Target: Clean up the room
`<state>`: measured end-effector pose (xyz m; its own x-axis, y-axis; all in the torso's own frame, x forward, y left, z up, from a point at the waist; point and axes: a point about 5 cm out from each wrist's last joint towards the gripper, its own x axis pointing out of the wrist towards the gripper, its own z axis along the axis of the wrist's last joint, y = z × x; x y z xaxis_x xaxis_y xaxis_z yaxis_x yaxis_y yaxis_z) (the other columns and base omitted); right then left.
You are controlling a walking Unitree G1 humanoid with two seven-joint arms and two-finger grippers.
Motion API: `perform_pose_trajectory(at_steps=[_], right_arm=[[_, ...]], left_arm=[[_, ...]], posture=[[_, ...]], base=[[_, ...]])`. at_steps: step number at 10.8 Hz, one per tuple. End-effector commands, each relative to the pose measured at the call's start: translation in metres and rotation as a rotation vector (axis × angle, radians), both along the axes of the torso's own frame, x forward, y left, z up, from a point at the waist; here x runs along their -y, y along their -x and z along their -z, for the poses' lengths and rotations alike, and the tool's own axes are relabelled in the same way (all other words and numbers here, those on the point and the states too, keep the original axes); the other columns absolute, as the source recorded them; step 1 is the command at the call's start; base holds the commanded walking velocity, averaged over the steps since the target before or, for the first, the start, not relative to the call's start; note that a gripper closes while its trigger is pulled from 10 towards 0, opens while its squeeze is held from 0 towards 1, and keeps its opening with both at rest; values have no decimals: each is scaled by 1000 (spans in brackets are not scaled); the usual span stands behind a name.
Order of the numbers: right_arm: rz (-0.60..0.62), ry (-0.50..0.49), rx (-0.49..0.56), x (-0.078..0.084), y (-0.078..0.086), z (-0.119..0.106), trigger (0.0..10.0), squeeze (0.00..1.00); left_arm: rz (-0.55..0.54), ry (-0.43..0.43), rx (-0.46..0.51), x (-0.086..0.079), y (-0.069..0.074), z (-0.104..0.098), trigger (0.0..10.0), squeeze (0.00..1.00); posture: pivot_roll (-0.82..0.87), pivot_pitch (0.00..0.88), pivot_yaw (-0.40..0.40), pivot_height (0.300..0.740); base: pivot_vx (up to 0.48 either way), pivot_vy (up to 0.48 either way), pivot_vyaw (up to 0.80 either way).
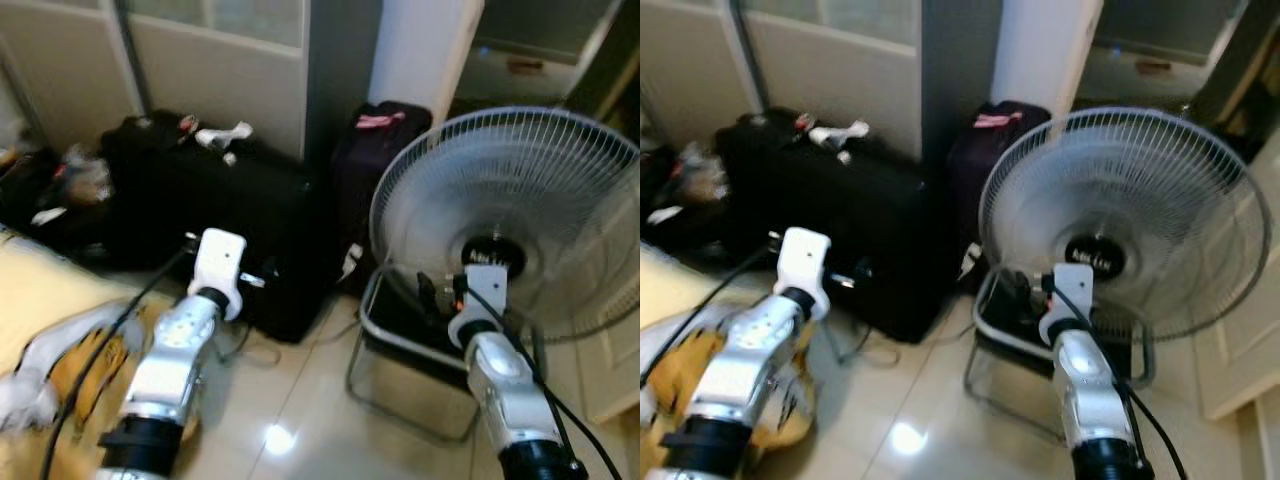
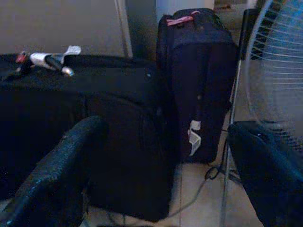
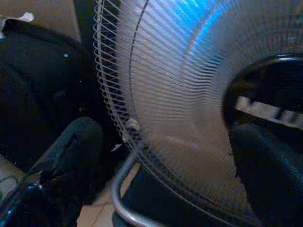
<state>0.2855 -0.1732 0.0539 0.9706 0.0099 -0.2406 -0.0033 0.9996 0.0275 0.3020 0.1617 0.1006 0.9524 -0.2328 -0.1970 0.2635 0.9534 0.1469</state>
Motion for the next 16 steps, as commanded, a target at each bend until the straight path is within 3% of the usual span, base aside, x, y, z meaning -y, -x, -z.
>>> perform_pose_trajectory(at_steps=[1,6,8,12,16], right_arm=[[-12,-9,2,-3,0,-1,10000,0],[-188,2,39,-20,5,-5,10000,0],[-193,-1,32,-19,7,-3,10000,0],[-178,7,28,-17,6,-1,10000,0],[-134,28,12,-9,6,2,10000,0]], left_arm=[[3,-7,-3,-3,0,2,10000,0],[5,26,14,-11,8,5,10000,0],[0,22,18,-13,8,4,10000,0],[-3,-7,16,-13,9,5,10000,0],[-11,-23,18,-11,7,6,10000,0]], posture=[[-50,0,-29,740],[-34,0,-35,740],[-29,0,-35,740],[-34,0,-34,740],[-32,0,-45,740]], base=[[480,0,-788],[96,86,-239],[0,480,0],[0,0,0],[0,-474,0]])
